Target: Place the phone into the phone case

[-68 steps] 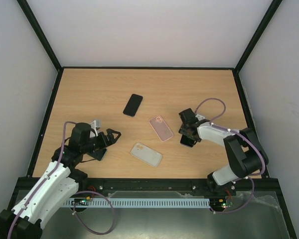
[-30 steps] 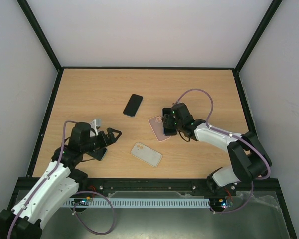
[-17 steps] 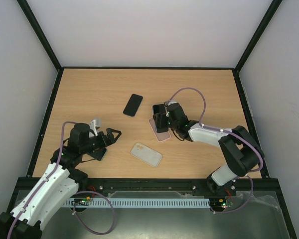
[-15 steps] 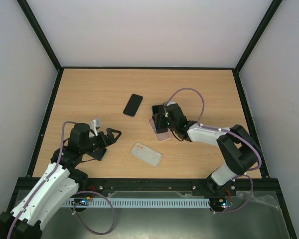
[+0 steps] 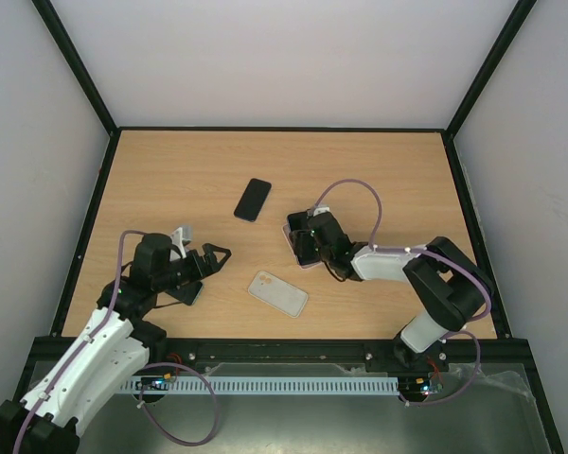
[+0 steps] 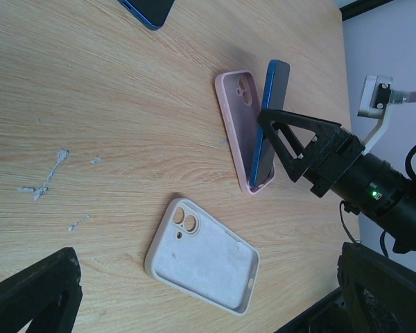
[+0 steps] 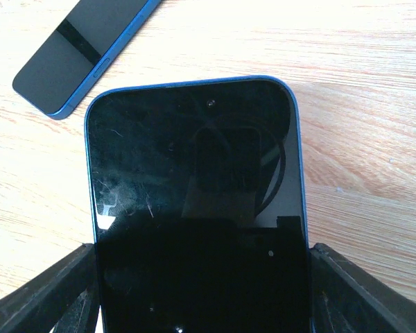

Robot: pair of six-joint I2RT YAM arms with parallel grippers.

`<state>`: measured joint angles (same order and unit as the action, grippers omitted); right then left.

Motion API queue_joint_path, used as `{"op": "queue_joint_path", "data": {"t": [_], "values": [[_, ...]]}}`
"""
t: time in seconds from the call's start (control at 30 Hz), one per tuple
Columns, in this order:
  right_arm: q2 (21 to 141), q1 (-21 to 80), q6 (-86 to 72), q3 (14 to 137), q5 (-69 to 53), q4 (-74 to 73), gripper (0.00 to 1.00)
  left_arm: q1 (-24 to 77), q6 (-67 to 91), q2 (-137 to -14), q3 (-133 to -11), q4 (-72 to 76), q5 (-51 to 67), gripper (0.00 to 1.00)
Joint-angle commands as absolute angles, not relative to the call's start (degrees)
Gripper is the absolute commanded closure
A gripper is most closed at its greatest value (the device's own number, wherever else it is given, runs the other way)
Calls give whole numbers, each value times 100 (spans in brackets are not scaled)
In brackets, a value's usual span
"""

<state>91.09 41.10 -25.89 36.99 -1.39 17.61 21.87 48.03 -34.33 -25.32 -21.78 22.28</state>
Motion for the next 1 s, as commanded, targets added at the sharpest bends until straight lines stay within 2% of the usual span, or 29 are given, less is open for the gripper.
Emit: {"op": "queue_joint_path", "data": {"t": [0.0, 0.3, 0.6, 0.97], "values": [[9008, 4202, -2588, 3553, 238, 2112, 32, 2205, 4801, -3437, -2497, -2206, 2245, 1], [8954, 4658, -2691, 3388, 1033, 1937, 33, 2206, 4803, -3436, -2485, -2202, 2241, 1], [8877, 4671, -2865, 3146, 1597, 2126, 34, 2206, 4814, -3342, -2498, -2303, 2215, 1], [9029, 4669, -2951, 3198, 1750, 2200, 34, 2207, 4838, -3265, -2498, -2356, 2215, 1]]}}
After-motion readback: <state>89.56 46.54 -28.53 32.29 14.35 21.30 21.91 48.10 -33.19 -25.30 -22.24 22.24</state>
